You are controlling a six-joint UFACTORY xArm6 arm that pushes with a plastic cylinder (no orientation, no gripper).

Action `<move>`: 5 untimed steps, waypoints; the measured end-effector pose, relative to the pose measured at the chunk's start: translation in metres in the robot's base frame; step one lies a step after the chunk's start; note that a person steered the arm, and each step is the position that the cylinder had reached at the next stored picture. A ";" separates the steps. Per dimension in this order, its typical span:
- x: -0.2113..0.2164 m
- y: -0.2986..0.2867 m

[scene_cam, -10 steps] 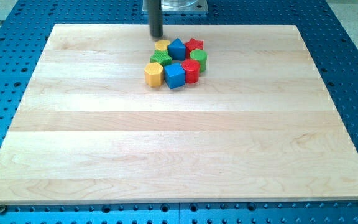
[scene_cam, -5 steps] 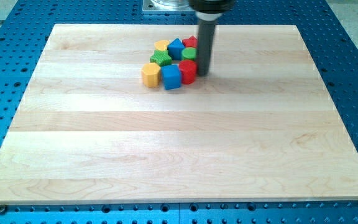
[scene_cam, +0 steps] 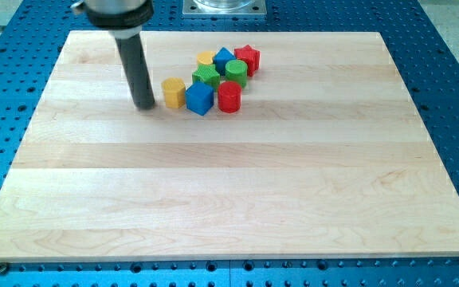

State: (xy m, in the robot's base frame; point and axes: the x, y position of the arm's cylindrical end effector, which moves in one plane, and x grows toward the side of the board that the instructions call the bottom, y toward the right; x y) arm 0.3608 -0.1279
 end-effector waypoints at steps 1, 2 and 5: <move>0.002 0.003; 0.031 0.029; 0.040 0.029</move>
State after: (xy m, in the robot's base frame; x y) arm 0.4012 -0.0993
